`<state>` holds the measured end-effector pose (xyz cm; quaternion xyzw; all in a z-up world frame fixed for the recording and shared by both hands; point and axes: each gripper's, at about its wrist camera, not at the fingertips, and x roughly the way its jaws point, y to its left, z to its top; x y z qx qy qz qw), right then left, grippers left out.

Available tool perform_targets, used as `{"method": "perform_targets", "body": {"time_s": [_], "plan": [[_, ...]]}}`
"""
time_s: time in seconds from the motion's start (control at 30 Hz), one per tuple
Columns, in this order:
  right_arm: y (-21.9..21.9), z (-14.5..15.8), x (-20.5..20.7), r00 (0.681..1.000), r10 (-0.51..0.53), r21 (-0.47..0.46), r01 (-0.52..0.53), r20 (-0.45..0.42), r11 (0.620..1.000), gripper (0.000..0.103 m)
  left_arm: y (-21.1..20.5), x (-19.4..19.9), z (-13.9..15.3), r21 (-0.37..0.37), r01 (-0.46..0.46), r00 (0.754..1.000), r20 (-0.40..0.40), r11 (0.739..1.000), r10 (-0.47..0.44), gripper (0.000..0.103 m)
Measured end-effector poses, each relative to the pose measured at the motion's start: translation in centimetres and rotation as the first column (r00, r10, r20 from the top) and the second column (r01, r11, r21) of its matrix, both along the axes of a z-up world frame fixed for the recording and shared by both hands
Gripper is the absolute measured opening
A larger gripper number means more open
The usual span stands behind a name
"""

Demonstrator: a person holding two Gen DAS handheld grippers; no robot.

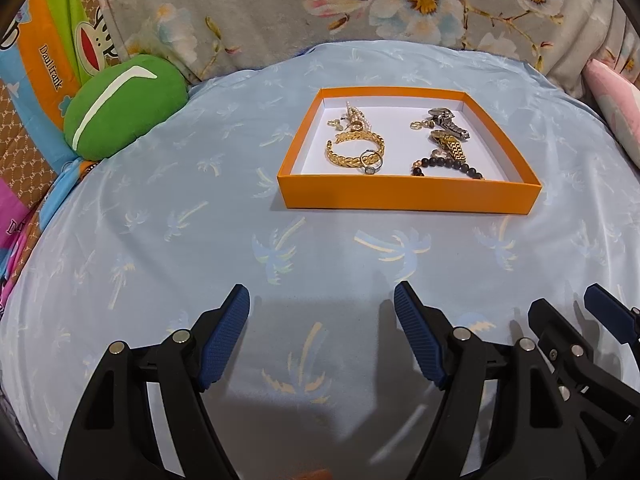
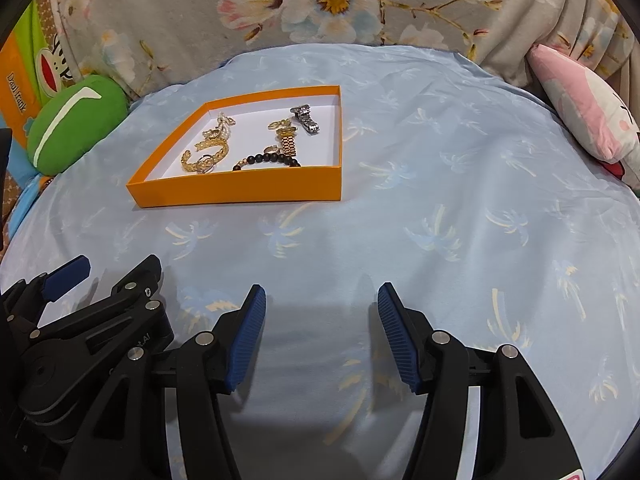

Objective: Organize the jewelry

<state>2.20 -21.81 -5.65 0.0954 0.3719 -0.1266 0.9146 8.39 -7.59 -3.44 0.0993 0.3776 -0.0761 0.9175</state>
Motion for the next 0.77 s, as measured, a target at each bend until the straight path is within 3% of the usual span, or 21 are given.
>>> {"method": "perform_targets", "body": {"time_s": [0.57, 0.77], "plan": [[0.21, 0.05, 0.05, 1.0, 0.004, -0.018, -0.004, -0.005, 1.0, 0.058, 0.06, -0.01, -0.02, 0.001, -0.01, 1.0, 0.003, 1.0, 0.01, 0.072], [0.4, 0.07, 0.04, 1.0, 0.002, -0.019, -0.002, 0.0, 1.0, 0.063, 0.48, 0.18, -0.15, -0.009, -0.025, 1.0, -0.005, 1.0, 0.025, 0.072]]}}
